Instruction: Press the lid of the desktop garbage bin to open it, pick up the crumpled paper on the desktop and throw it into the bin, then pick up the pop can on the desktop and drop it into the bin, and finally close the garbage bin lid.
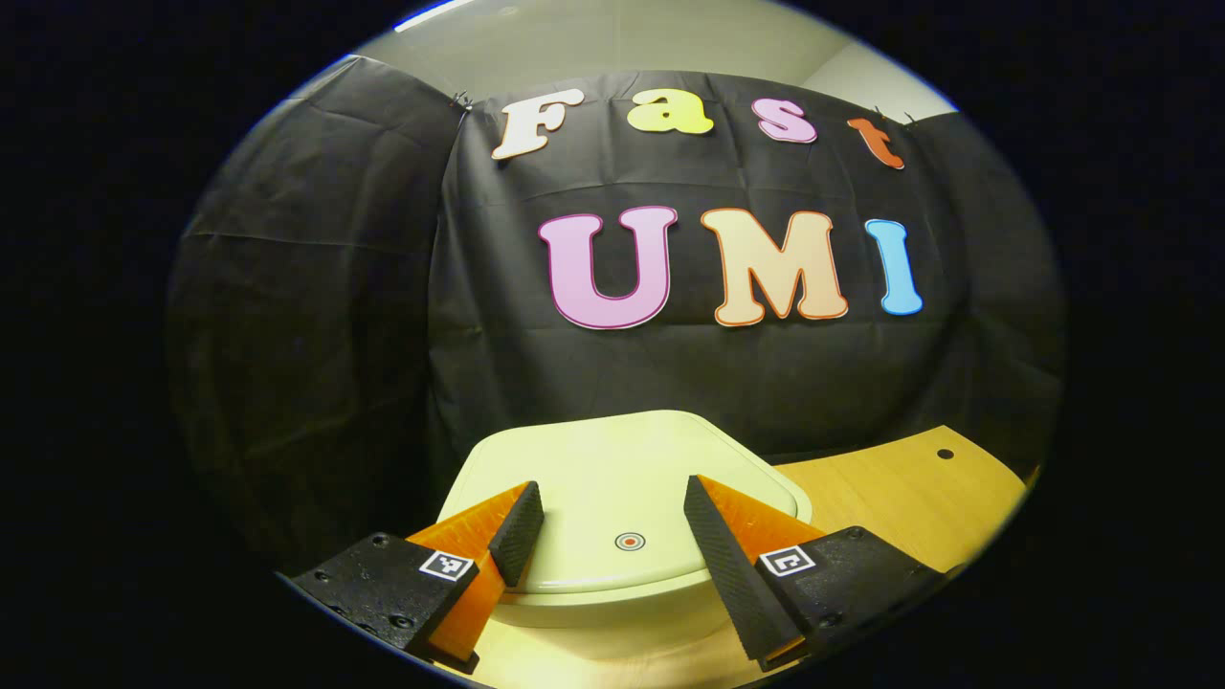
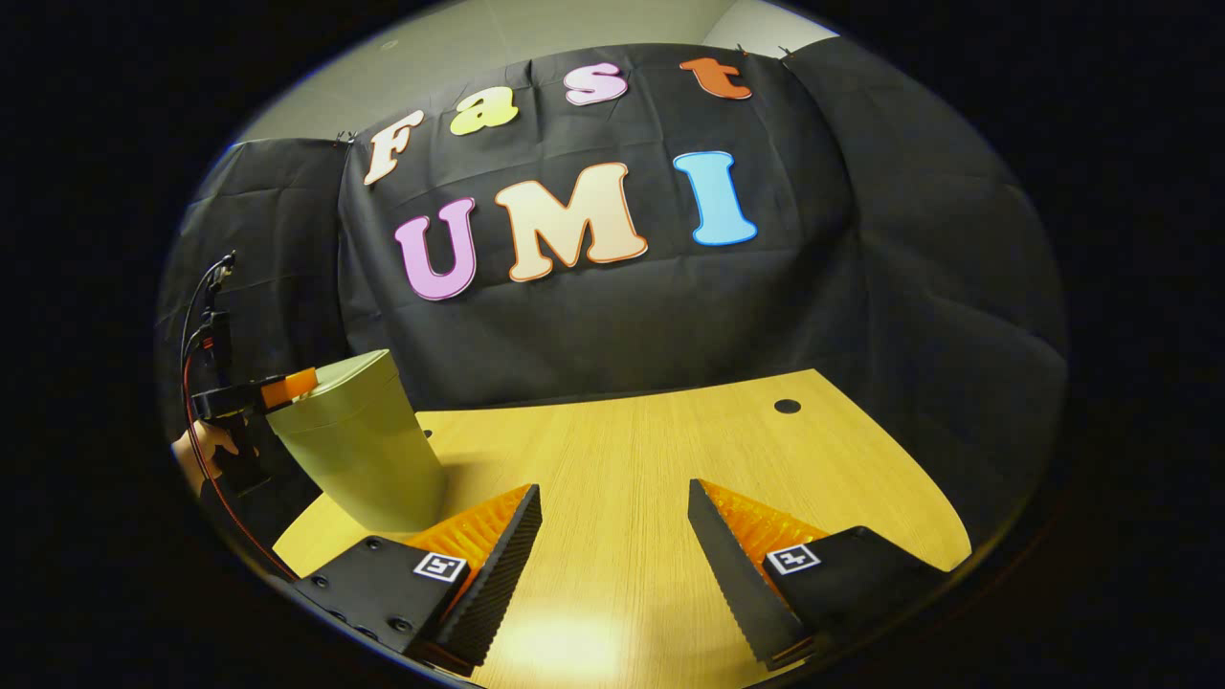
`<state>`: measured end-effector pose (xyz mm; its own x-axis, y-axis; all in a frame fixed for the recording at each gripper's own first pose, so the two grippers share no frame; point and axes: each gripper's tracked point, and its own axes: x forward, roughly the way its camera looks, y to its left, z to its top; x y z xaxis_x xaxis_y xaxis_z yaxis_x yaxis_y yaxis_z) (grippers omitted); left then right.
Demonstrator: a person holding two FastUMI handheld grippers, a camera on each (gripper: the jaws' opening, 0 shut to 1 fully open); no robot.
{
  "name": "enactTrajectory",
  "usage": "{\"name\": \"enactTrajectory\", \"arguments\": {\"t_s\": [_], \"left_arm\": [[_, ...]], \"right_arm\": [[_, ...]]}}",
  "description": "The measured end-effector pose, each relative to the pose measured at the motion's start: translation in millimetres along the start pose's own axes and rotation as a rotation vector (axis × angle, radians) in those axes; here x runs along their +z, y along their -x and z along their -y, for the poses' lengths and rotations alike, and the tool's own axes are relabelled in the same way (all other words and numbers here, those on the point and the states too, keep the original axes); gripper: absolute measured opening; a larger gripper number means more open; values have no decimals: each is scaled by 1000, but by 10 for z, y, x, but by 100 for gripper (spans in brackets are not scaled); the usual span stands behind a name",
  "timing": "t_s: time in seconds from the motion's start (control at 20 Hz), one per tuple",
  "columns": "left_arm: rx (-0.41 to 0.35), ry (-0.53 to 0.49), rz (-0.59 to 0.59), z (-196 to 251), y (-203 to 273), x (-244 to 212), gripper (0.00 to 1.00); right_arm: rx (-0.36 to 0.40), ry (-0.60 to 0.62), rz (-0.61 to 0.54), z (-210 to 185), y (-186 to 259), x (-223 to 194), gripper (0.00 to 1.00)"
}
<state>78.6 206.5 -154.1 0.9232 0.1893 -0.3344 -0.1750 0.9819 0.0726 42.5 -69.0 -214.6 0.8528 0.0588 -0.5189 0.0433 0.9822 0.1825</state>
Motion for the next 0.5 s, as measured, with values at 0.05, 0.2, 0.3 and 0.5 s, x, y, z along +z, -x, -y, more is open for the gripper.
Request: {"name": "enactTrajectory", "arguments": {"t_s": [0.05,0.2,0.3,0.5], "left_arm": [[-1,-2,-8,6,3,-1,93],[7,36,-11,-25,-5,53,92],[-7,35,-17,9,8,79,91],[5,-79,-6,9,41,131,91]], "right_arm": [[-1,-7,9,9,14,27,98],[-1,-27,35,81,64,107,98],[-6,-28,32,125,70,76,98],[12,-33,17,65,82,51,98]]}}
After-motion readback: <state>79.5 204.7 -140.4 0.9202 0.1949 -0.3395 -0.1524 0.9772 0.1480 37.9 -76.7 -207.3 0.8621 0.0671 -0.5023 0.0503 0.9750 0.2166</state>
